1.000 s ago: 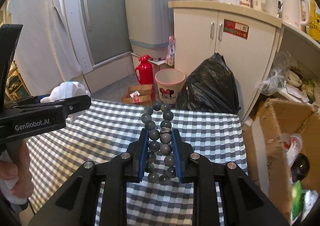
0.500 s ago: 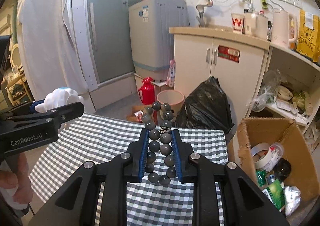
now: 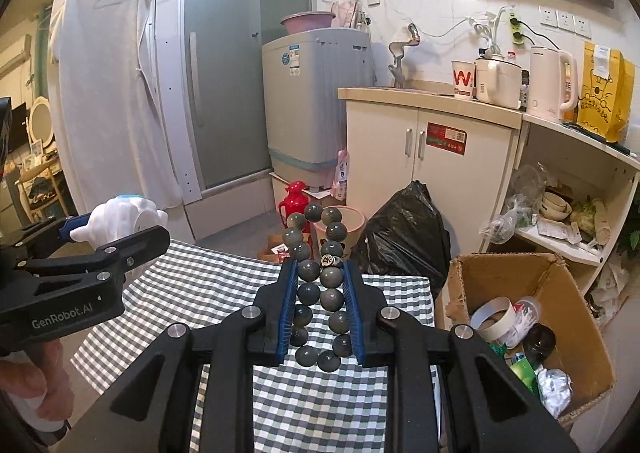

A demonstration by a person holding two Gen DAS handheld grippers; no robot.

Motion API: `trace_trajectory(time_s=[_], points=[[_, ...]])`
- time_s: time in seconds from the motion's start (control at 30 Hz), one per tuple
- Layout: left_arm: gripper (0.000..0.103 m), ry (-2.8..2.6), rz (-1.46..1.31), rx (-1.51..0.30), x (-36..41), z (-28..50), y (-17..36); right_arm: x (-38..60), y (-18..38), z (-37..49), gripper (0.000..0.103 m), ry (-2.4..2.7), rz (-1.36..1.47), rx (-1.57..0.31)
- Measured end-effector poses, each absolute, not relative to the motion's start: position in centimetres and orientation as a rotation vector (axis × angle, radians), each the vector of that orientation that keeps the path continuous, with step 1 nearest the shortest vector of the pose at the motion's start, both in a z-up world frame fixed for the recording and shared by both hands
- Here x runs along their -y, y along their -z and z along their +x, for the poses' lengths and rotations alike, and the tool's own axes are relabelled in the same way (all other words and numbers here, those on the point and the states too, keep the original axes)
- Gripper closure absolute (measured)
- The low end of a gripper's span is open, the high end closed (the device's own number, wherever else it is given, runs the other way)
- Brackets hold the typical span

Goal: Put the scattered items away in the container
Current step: 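Lift the plush toy with left tool while right tool carries the bracelet toward the box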

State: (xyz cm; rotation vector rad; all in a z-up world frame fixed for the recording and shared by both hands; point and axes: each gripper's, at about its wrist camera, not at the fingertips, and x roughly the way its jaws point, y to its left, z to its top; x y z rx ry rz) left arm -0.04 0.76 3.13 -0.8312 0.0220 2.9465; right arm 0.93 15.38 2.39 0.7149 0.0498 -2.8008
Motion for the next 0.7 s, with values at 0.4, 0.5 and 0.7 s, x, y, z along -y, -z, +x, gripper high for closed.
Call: trace_trajectory(time_s=[0.4,0.5,0.7], points=[[0.026,-2.904,-0.829,-0.026,-4.3,-0.5,-2.7,-19.2,-2.3,1.6,0.081,2.849,0.732,-0.019],[0.026,-2.879,-0.84,-0.029,-5.6,-0.9,-2.3,-20.7,-2.3,1.6,0.08,2.873,0.743,-0.008],[0.026,-2.833,-0.834,-0.044,-8.3,-1.6,-2.2,-23.5,-2.3,1.7,0.08,2.918,0.762,0.008]])
